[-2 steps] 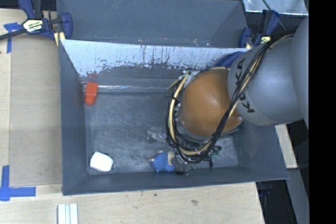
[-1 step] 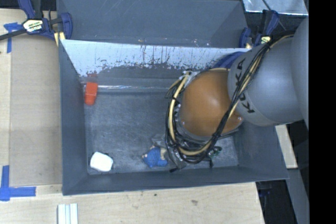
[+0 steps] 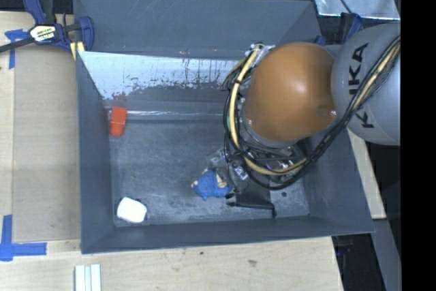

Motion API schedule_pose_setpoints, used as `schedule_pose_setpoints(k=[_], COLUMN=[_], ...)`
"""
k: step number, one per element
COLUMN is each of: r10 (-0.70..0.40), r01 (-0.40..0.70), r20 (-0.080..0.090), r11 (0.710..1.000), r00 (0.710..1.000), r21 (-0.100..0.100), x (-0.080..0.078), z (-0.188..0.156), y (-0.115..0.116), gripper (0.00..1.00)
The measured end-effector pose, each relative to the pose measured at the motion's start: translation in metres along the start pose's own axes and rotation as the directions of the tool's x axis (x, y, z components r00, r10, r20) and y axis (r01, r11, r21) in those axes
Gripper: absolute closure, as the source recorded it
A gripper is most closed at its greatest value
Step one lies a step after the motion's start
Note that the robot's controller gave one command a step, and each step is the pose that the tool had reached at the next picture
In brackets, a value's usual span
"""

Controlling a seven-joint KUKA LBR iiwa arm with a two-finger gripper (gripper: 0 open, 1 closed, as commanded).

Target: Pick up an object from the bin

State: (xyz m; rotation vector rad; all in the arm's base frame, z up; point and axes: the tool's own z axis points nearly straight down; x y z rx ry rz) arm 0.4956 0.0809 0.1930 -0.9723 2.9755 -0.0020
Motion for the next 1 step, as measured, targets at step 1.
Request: schedule_pose_setpoints(k=[1], r10=[0.027], r01=[-0.027], r20=[0.001], r11=[1.000], r00=[1.000], r21=[0.000], x=[-0.0199], z=[-0.1159], y=[0.0083], gripper=[1.00])
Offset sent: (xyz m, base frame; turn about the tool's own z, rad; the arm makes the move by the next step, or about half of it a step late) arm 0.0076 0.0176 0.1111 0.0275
